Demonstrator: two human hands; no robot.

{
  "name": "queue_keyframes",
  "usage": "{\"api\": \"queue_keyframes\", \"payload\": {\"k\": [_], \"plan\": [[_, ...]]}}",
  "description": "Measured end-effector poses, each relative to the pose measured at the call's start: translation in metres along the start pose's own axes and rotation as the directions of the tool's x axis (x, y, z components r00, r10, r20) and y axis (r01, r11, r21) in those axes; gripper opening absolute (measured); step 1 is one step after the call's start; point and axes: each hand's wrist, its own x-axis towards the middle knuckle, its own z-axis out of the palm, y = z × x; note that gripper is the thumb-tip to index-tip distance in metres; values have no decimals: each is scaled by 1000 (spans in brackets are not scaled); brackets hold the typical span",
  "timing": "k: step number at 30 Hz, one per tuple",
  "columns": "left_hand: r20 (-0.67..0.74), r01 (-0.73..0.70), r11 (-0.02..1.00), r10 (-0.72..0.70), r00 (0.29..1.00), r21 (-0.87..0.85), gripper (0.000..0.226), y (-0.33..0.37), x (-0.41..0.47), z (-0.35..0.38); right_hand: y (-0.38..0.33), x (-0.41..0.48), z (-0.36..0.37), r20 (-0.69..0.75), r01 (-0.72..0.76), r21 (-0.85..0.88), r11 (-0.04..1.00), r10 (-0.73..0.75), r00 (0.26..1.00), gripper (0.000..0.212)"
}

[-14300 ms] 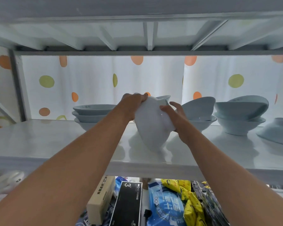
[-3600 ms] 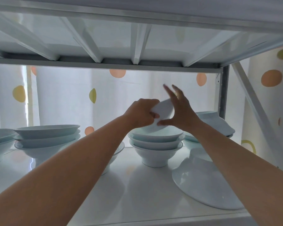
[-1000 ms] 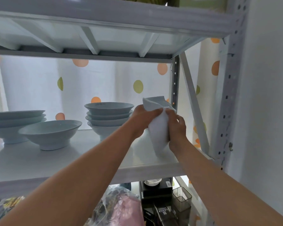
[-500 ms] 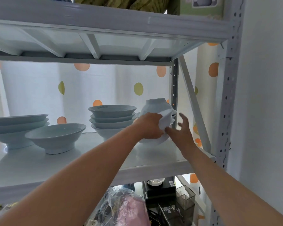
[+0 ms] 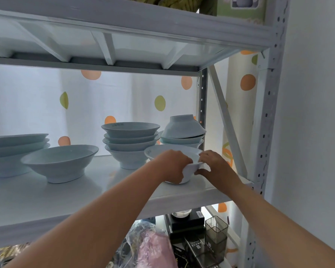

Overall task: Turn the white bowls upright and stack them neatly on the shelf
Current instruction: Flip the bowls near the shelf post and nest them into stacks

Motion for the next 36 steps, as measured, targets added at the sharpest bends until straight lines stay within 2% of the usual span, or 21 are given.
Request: {"api": "queue_keyframes", "payload": {"k": [7,11,16,19,22,24,26,27,29,31,34,36], "plan": [[-14,-42,999,42,999,20,26,-14,-7,8,-6,-5,0,61,7,-47,999,-4,998,20],[25,-58,996,60,998,-61,30,-23,-3,10,-12,-4,-11,125,-1,-89,996,12,992,34],[91,-19,959,47,995,-283,50,-27,3,7,-18,0,-27,151,11,-139,990,10,988,36],[83,22,877,21,996,-479,44,-32,16,4,-15,9,-34,164,80,-156,985,-55,985,43],[-67,16,845,-61,996,-534,30,-39,38,5,-2,29,-41,109,93,-193,977,-73,991,43],[-167,46,826,-167,972,-562,27,-46,56,4,6,49,-43,-1,67,-124,990,-67,998,36],[-245,95,794,-295,924,-600,22,-55,77,2,12,74,-42,-118,-14,-10,1000,12,993,24],[-271,133,794,-352,896,-593,22,-59,88,1,14,87,-41,-118,-71,33,997,74,990,23],[-295,226,811,-434,851,-539,28,-67,111,-1,25,116,-36,-24,-161,69,985,163,986,41],[-300,295,820,-477,826,-490,36,-77,130,-2,35,144,-29,31,-194,105,975,192,981,56],[-333,340,839,-494,803,-425,43,-93,150,-7,49,179,-11,55,-235,194,952,229,972,61],[-289,396,832,-519,805,-389,45,-101,160,-7,56,196,2,102,-270,210,940,254,962,64]]}}
